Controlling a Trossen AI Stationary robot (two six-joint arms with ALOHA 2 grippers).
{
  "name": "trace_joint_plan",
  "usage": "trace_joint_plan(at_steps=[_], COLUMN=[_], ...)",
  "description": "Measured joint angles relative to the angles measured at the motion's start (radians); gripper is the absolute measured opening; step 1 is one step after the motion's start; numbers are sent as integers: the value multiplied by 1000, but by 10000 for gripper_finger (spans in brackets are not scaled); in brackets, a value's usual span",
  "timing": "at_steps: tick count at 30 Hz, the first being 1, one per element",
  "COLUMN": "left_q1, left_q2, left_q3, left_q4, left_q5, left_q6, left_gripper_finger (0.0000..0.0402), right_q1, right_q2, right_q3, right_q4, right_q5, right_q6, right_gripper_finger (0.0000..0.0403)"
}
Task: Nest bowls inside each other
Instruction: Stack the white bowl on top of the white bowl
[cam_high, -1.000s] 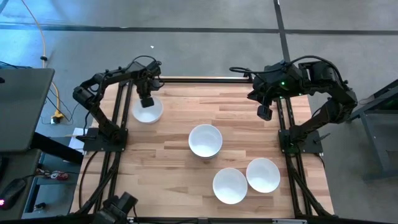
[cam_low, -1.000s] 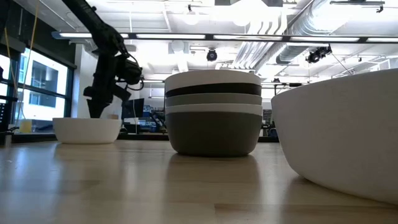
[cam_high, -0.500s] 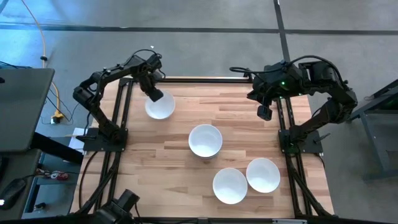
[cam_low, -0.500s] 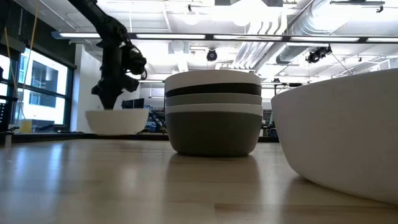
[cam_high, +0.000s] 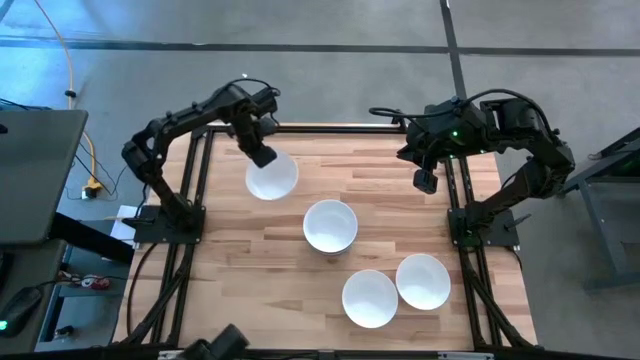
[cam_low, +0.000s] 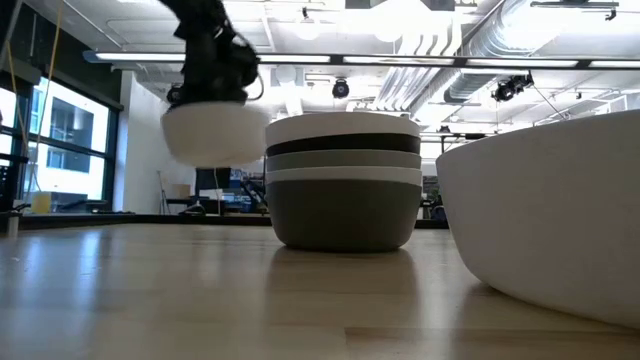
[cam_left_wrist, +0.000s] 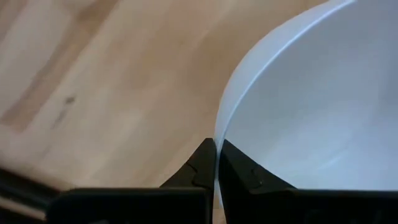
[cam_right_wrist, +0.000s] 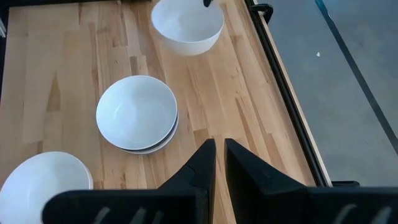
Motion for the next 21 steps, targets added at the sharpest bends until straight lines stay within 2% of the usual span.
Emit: trace_joint_plan(at_steps=[7,12,21], left_q1=[-170,-289,-445], left_q2=[2,53,282], left_q3=[154,283,577], left_q4=[5,2,-35], left_q5=[57,55,52], left_q6=[-102,-182,-241], left_gripper_finger=[0,0,0], right_q1=[0,0,0], right_q2=[0,-3,-24], right_q3=[0,0,1], right_q4=[-2,-22,-27], right_q5=[0,4,11], right_q6=[-15,-39,-38], right_gripper_finger=[23,23,23])
